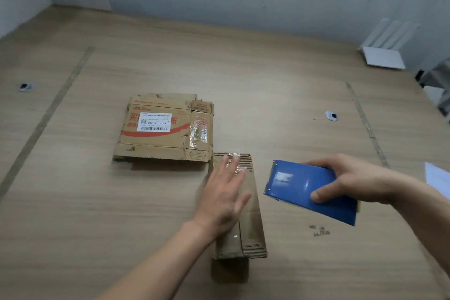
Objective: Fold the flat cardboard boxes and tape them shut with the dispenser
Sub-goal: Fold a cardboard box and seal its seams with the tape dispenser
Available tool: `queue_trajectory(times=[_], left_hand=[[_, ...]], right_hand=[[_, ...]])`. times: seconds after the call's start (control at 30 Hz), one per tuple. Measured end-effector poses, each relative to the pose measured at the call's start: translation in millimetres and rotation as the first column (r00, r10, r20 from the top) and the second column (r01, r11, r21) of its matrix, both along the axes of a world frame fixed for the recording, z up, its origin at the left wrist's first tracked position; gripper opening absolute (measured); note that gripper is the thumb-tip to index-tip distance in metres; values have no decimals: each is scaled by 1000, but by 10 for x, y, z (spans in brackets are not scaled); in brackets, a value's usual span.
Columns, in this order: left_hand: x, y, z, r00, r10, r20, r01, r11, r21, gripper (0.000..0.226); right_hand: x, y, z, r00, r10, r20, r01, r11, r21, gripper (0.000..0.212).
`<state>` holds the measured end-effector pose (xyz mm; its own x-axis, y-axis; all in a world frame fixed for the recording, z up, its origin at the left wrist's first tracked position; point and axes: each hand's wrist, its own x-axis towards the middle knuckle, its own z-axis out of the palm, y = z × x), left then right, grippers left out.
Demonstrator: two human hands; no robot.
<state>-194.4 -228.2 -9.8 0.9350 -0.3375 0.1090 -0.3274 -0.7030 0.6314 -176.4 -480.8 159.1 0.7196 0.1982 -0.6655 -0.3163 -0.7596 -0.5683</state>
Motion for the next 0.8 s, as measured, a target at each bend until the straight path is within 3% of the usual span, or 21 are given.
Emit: queue_trajectory(times=[0.03, 0.07, 0.1, 0.13, 0.17, 0.2, 0.27, 0.4, 0.57, 0.7, 0.8], left_hand=[[-28, -2, 51, 994, 89, -58, -100, 971, -218, 57], [-57, -26, 144, 956, 143, -256, -241, 880, -409, 45], [-78, -63, 266, 856, 91, -510, -401, 739, -541, 39], [-91, -113, 363, 704, -42, -709, -551, 598, -583, 41], [-101, -154, 446, 551, -191, -812, -659, 497, -564, 47], [-110, -179, 506, 437, -318, -841, -718, 440, -539, 54], [-139, -196, 566, 339, -477, -811, -743, 392, -542, 61], [-208, -199, 599, 334, -538, -774, -770, 318, -553, 55], [-277, -212, 539, 373, -477, -796, -748, 353, -562, 24], [-323, -226, 549, 364, -472, -803, -776, 323, -542, 42], [-356, -243, 560, 345, -503, -792, -784, 309, -538, 44]], right_hand=[[-35, -24, 41, 1000, 11, -9, -11, 998, 63, 54], [-64, -37, 72, 999, 30, -16, -27, 992, 123, 53], [-84, -37, 97, 999, 49, -21, -44, 983, 177, 54], [-101, -27, 119, 998, 66, -22, -59, 973, 222, 55], [-113, -11, 132, 997, 81, -19, -73, 964, 257, 57], [-122, 2, 139, 995, 96, -14, -88, 954, 288, 58], [-129, 20, 131, 993, 122, -8, -112, 934, 338, 60], [-124, 21, 108, 989, 149, -13, -133, 915, 381, 61], [-129, 11, 50, 983, 181, -24, -158, 911, 381, 61], [-141, 32, 22, 979, 195, -58, -157, 906, 393, 66], [-138, 65, 4, 977, 203, -57, -164, 903, 397, 68]])
